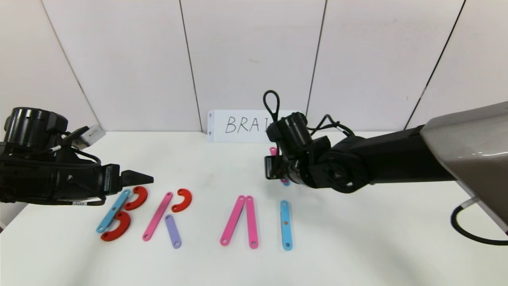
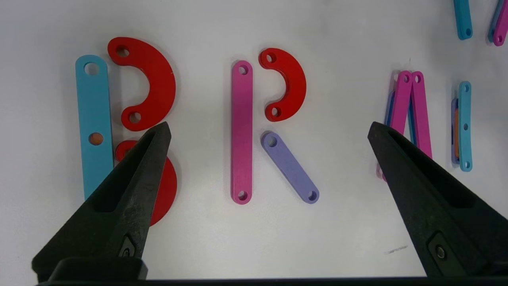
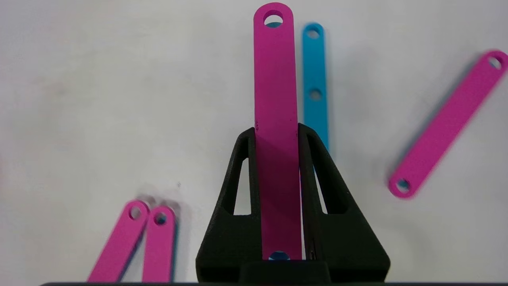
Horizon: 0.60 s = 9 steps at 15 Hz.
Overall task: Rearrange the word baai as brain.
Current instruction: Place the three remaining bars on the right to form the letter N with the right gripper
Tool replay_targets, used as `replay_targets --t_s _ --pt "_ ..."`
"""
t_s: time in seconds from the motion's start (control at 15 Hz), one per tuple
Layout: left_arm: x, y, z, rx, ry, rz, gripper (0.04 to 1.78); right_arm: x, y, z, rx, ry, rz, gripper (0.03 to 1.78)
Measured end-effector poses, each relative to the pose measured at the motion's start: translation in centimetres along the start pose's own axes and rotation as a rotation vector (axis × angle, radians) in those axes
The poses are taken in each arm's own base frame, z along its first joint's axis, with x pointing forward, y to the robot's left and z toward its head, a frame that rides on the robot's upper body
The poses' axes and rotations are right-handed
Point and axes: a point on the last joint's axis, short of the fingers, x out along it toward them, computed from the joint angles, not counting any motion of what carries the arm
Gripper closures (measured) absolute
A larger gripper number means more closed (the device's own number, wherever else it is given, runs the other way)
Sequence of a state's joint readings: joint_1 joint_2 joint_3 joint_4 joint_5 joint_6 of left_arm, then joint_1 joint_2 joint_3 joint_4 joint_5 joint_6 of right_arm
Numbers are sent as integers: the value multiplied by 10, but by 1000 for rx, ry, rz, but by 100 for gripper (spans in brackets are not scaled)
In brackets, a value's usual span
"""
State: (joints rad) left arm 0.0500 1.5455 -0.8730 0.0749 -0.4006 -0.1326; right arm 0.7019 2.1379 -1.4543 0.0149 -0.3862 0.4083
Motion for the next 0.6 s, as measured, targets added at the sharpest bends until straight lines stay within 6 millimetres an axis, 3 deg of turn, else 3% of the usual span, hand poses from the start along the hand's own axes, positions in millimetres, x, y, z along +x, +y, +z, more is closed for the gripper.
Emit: replay_targets --t_s 0.33,0.6 --pt "2 0 -1 0 7 -1 8 -33 -36 -36 62 94 -83 151" --pt "4 1 -1 0 13 -2 8 -42 -50 -56 101 111 -98 151"
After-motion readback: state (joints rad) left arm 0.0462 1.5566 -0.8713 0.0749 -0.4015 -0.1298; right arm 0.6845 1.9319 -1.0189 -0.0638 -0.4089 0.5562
